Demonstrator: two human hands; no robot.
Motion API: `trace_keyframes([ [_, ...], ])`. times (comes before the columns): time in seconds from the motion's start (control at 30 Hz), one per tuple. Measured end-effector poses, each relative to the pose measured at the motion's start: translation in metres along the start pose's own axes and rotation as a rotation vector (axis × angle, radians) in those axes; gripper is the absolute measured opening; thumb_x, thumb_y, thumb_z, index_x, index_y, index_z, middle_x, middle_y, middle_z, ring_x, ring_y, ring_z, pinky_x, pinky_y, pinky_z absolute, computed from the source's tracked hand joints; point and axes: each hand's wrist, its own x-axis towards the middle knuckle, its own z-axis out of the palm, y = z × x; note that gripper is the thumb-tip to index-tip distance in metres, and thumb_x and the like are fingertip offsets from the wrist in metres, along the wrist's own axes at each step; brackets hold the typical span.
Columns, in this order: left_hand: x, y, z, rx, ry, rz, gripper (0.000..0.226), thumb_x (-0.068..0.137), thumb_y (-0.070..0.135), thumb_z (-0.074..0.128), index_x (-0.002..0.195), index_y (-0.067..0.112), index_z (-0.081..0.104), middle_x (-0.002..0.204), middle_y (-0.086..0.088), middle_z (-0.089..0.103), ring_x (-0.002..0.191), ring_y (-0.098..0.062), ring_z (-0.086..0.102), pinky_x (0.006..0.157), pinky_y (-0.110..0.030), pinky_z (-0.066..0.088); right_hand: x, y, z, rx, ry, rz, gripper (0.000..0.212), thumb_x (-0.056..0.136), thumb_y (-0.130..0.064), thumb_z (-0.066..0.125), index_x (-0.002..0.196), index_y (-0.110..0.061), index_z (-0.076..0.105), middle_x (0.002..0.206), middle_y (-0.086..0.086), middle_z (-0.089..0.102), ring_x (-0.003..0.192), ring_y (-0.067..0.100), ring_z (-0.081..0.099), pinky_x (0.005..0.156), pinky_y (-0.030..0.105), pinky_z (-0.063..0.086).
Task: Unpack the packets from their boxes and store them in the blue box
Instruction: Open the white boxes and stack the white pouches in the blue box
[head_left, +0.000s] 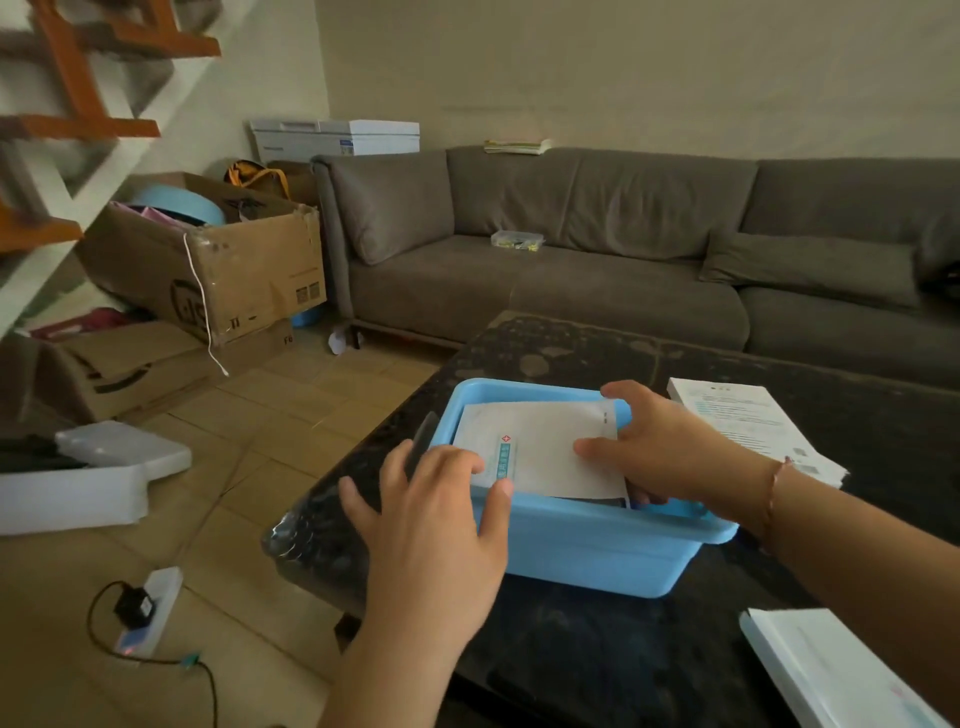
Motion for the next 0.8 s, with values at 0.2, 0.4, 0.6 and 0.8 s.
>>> trace_keyframes([
  [0.2, -0.001, 0.005, -0.002, 0.154, -0.041, -0.018, 0.048, 0.092, 0.063, 0.017, 0.125, 0.039, 0.043, 0.143, 0.019, 0.045, 0.149, -0.018, 0.014, 0.113, -0.065, -0.007, -0.004, 0.002, -0.011, -0.229, -0.097, -0.055, 0.062, 0.085, -0.051, 0.066, 0.137, -0.034, 0.036, 0.086, -0.013, 0.053, 0.067, 0.007, 0.060, 0.050, 0.012, 0.046],
  [0.4, -0.003, 0.008, -0.002, 0.227, -0.061, -0.034, 0.052, 0.092, 0.064, 0.014, 0.128, 0.039, 0.042, 0.142, 0.018, 0.047, 0.147, -0.019, 0.020, 0.113, -0.069, -0.006, -0.004, 0.006, -0.013, -0.376, -0.198, -0.136, 0.068, 0.082, -0.056, 0.066, 0.140, -0.033, 0.037, 0.083, -0.023, 0.047, 0.076, 0.005, 0.054, 0.074, 0.017, 0.045],
  [0.6, -0.003, 0.012, -0.002, 0.278, -0.070, -0.050, 0.052, 0.094, 0.064, 0.013, 0.129, 0.038, 0.041, 0.138, 0.017, 0.049, 0.143, -0.020, 0.027, 0.110, -0.071, -0.008, 0.002, 0.010, -0.006, -0.453, -0.207, -0.204, 0.064, 0.086, -0.056, 0.061, 0.140, -0.030, 0.039, 0.100, -0.019, 0.047, 0.088, 0.007, 0.049, 0.095, 0.028, 0.046],
  [0.8, -0.004, 0.012, 0.000, 0.263, -0.045, -0.038, 0.058, 0.091, 0.064, 0.010, 0.130, 0.037, 0.043, 0.139, 0.017, 0.050, 0.143, -0.018, 0.027, 0.111, -0.070, -0.006, -0.006, 0.007, -0.022, -0.414, -0.158, -0.181, 0.092, 0.082, -0.057, 0.065, 0.154, -0.031, 0.014, 0.106, -0.009, 0.057, 0.089, 0.006, 0.050, 0.094, 0.031, 0.048],
])
